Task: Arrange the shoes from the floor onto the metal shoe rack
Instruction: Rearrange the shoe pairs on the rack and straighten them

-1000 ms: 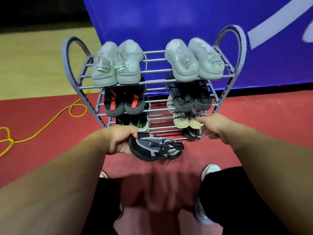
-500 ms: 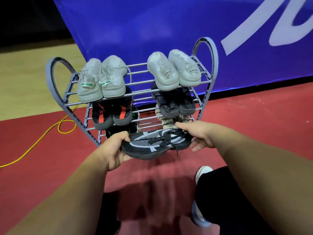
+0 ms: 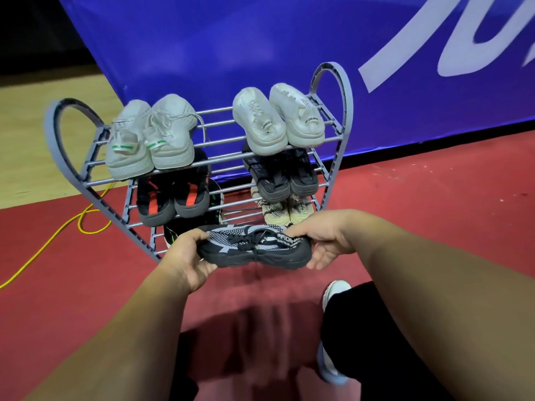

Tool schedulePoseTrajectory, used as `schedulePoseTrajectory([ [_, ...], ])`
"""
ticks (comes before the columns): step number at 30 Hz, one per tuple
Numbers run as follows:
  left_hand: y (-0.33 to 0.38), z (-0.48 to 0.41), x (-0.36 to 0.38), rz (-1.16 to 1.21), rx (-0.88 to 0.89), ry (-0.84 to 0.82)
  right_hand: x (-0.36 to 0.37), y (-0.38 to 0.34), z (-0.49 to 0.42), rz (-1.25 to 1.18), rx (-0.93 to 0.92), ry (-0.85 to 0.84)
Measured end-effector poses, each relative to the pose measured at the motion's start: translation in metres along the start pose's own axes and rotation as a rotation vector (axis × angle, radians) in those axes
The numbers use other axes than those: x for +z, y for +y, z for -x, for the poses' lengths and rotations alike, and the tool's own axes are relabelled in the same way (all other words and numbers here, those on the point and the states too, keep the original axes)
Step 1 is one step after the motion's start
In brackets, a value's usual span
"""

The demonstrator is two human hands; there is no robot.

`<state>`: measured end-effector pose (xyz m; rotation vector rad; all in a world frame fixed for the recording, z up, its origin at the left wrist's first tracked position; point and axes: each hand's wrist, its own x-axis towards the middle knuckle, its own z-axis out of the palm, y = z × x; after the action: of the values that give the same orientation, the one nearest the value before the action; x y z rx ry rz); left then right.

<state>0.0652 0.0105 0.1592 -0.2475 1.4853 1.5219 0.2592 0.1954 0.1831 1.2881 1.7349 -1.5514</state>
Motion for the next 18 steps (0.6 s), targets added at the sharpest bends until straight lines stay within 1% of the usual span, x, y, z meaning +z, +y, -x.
schedulePoseTrajectory([
  [4,-0.002,0.001,0.008,0.038,-0.011,-0.031,0.0,-0.005,0.003,-0.013,-0.005,-0.07],
  [9,0.0,-0.004,0.021,-0.014,-0.026,-0.062,-0.004,-0.012,0.005,-0.076,-0.011,-0.049],
  [13,-0.006,-0.004,0.031,-0.141,-0.122,-0.051,-0.003,-0.016,0.004,-0.107,-0.002,-0.023],
  [18,-0.027,0.001,0.049,-0.234,-0.243,-0.077,0.002,-0.019,-0.004,-0.062,0.122,-0.005],
])
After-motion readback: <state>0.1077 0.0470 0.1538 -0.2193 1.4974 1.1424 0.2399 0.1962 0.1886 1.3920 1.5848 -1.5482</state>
